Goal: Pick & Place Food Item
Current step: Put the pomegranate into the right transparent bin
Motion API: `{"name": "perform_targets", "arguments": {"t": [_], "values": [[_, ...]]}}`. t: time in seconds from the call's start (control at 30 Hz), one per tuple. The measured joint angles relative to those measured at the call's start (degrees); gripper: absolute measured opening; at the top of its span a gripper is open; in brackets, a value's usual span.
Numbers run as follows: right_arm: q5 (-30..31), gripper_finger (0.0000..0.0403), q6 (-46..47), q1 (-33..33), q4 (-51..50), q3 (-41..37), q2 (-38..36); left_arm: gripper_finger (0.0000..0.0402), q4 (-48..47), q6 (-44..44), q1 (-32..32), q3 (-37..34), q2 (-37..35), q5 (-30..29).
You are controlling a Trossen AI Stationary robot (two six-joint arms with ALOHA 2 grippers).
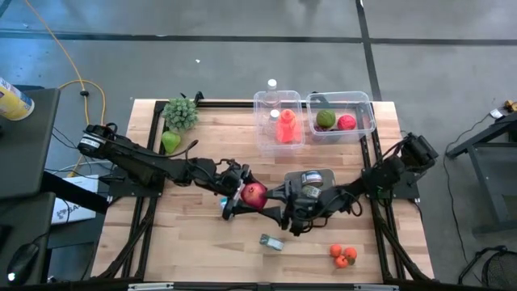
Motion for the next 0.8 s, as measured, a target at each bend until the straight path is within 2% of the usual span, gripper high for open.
{"name": "perform_targets", "arguments": {"t": [0.2,0.67,0.8], "values": [[-0.02,0.0352,5.55,-0.77,-9.84,3.86,-0.07,0.0369,-0.19,-0.01,-0.02,-0.02,0.01,0.23],[-0.31,0.0352,5.51,-2.87,-12.7,6.56,4.03,0.0369,-1.89,0.03,-0.76,-0.22,0.04,0.03],[-0.03,0.0329,5.68,-2.78,-12.96,6.55,4.13,0.0369,-2.18,0.06,-0.76,-0.22,0.07,0.02]]}}
